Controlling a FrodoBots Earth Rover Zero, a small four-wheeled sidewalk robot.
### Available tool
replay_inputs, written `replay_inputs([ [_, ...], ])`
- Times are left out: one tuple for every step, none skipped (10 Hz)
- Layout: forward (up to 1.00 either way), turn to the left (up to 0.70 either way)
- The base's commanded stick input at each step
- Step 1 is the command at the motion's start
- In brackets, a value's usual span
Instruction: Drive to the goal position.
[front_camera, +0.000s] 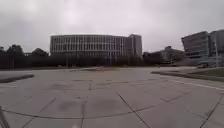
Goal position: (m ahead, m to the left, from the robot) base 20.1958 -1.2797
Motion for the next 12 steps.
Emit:
replay_inputs([
  [0.7, 0.0],
  [0.7, 0.0],
  [0.7, 0.0],
  [0.7, 0.0],
  [0.7, 0.0],
  [0.7, 0.0],
  [0.7, 0.0],
  [0.7, 0.0],
  [0.7, 0.0],
  [0.7, 0.0],
  [0.7, 0.0],
  [0.7, 0.0],
])
